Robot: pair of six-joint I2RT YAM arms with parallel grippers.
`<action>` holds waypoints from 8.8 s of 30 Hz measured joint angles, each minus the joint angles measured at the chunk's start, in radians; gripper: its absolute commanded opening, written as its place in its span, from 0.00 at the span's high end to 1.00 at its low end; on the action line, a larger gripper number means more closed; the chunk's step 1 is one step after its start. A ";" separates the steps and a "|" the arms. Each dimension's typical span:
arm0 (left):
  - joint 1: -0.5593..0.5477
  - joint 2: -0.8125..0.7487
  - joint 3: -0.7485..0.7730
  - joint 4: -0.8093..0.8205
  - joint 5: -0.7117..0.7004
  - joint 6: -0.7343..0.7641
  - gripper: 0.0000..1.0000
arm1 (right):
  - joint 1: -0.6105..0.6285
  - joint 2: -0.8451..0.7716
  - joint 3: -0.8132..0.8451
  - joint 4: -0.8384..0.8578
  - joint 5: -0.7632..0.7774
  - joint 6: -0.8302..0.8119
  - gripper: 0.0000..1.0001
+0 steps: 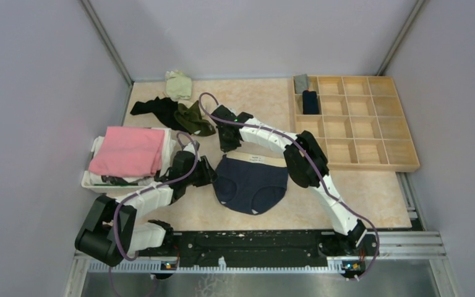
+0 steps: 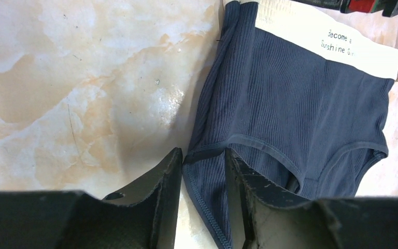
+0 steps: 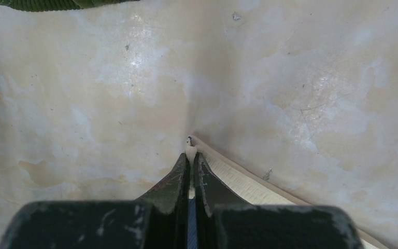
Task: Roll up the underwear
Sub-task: Fold the underwear at the center of the board.
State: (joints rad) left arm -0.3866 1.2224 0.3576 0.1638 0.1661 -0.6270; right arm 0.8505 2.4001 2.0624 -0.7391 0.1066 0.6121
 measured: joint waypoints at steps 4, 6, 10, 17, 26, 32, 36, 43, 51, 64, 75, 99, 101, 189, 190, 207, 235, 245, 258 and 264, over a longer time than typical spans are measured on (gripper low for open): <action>0.000 0.000 -0.001 -0.005 -0.007 0.001 0.78 | 0.000 0.000 -0.008 0.018 -0.003 0.000 1.00; 0.000 0.000 -0.001 -0.009 -0.014 0.001 0.85 | 0.000 -0.007 -0.023 0.041 -0.008 0.000 1.00; 0.000 -0.030 0.004 -0.048 -0.044 0.012 0.94 | -0.003 -0.035 -0.080 0.101 -0.034 0.000 1.00; 0.000 -0.160 0.080 -0.177 -0.149 0.035 1.00 | -0.023 -0.094 -0.147 0.191 -0.107 0.020 1.00; -0.006 -0.246 0.154 -0.293 -0.238 0.097 1.00 | -0.052 -0.280 -0.301 0.335 -0.169 0.063 1.00; -0.135 -0.246 0.198 -0.374 -0.298 0.146 1.00 | -0.089 -0.402 -0.502 0.451 -0.196 0.101 1.00; -0.280 -0.226 0.252 -0.413 -0.385 0.175 1.00 | -0.134 -0.460 -0.626 0.518 -0.230 0.126 1.00; -0.377 -0.177 0.295 -0.434 -0.464 0.212 1.00 | -0.167 -0.537 -0.750 0.570 -0.262 0.133 1.00; -0.479 -0.110 0.340 -0.437 -0.474 0.225 1.00 | -0.186 -0.623 -0.866 0.608 -0.264 0.125 1.00; -0.637 0.047 0.429 -0.432 -0.494 0.154 1.00 | -0.249 -0.681 -0.993 0.646 -0.295 0.068 1.00; -0.715 0.181 0.489 -0.419 -0.517 0.102 1.00 | -0.282 -0.724 -1.062 0.653 -0.319 0.034 1.00; -0.765 0.312 0.509 -0.365 -0.510 0.067 1.00 | -0.293 -0.758 -1.132 0.663 -0.309 -0.008 1.00; -0.768 0.314 0.509 -0.360 -0.505 0.066 1.00 | -0.294 -0.760 -1.139 0.661 -0.303 -0.012 1.00; -0.776 0.198 0.426 -0.285 -0.554 0.033 0.55 | -0.301 -0.992 -1.201 0.481 -0.122 -0.085 0.46; -0.776 0.211 0.435 -0.285 -0.551 0.034 0.55 | -0.305 -0.993 -1.208 0.483 -0.127 -0.081 0.45; -0.776 0.266 0.465 -0.283 -0.530 0.029 0.55 | -0.326 -0.833 -1.237 0.488 -0.219 -0.050 0.43; -0.776 0.304 0.480 -0.284 -0.523 0.030 0.55 | -0.319 -0.687 -1.093 0.477 -0.213 -0.062 0.65; -0.776 0.305 0.480 -0.284 -0.523 0.030 0.55 | -0.295 -0.639 -1.052 0.489 -0.150 -0.061 0.89; -0.776 0.264 0.480 -0.307 -0.553 0.026 0.54 | -0.279 -0.790 -1.270 0.618 -0.157 -0.006 0.79; -0.776 0.187 0.462 -0.314 -0.571 0.030 0.52 | -0.238 -0.966 -1.382 0.521 -0.127 0.019 0.60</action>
State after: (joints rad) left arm -1.1629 1.4097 0.8200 -0.1501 -0.4053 -0.5972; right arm 0.6121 1.4338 0.6800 -0.2180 -0.0204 0.6312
